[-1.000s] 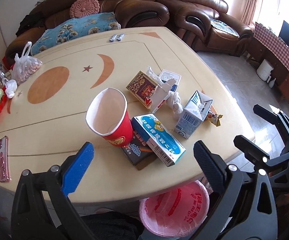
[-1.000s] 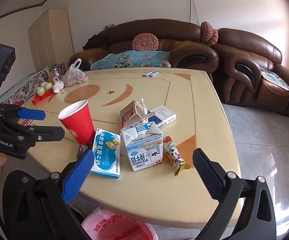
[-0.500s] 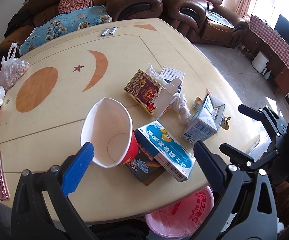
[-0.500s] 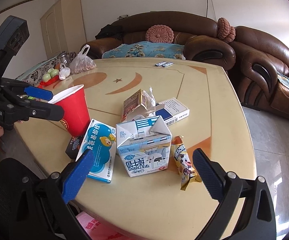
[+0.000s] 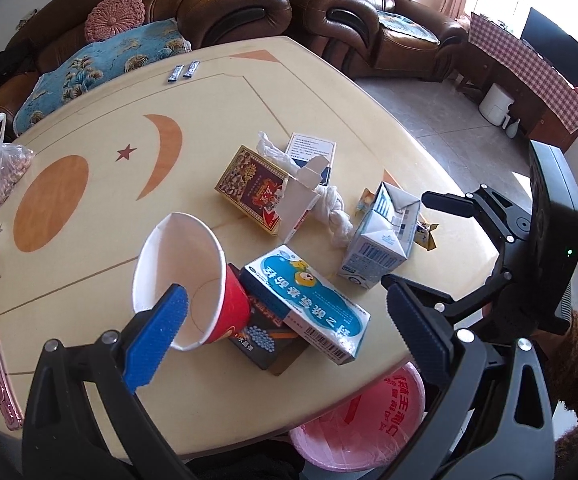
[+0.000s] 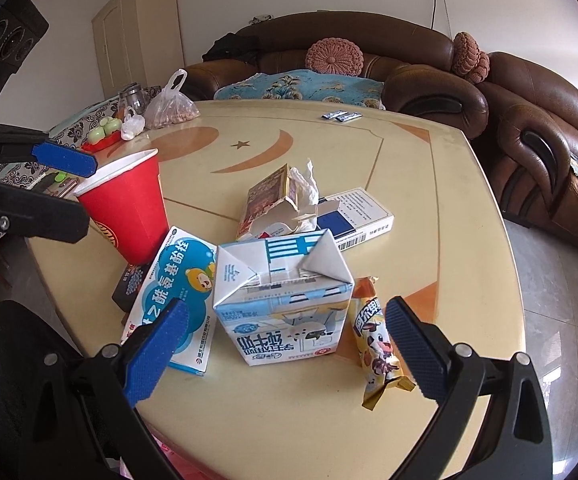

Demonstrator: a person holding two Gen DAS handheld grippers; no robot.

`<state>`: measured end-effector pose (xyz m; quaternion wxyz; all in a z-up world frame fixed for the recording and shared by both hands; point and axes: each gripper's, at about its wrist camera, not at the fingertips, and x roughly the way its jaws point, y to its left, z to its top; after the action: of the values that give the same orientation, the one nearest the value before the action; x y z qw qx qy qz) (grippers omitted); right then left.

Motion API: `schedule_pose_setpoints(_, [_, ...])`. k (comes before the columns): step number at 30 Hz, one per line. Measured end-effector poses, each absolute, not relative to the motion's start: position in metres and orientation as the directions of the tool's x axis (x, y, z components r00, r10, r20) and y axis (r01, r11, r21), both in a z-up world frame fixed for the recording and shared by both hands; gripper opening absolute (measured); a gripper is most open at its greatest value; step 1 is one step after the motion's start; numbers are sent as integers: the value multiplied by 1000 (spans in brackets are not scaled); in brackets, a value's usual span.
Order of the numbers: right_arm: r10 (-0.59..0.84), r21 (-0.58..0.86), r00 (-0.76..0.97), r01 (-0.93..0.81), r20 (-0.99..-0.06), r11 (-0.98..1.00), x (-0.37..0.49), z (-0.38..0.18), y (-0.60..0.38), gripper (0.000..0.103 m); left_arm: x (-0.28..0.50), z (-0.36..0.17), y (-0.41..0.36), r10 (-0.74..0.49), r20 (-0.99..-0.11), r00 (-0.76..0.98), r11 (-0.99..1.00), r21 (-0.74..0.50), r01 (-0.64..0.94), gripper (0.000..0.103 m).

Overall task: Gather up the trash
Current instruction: 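Grasp the red paper cup with the left tool while the right tool grasps the milk carton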

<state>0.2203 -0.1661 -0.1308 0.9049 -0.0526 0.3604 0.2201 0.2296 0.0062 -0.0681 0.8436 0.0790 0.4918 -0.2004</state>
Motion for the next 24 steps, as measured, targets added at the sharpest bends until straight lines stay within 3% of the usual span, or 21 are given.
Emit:
schedule_pose_setpoints(7, [370, 65, 624, -455, -688, 888, 232, -142, -159, 96, 251, -92, 13, -252, -893, 373, 922, -105, 373, 97])
schedule_pose_setpoints(10, [374, 70, 621, -456, -689, 887, 236, -145, -156, 93, 254, -96, 14, -214, -898, 383, 929, -67, 363, 90])
schedule_pose_setpoints(14, [364, 72, 613, -446, -701, 892, 239, -150, -153, 69, 256, -93, 15, -183, -897, 403, 933, -29, 358, 75])
schedule_pose_setpoints(24, [361, 115, 640, -392, -678, 913, 240, -145, -164, 67, 260, -89, 28, -116, -909, 400, 950, 16, 311, 37])
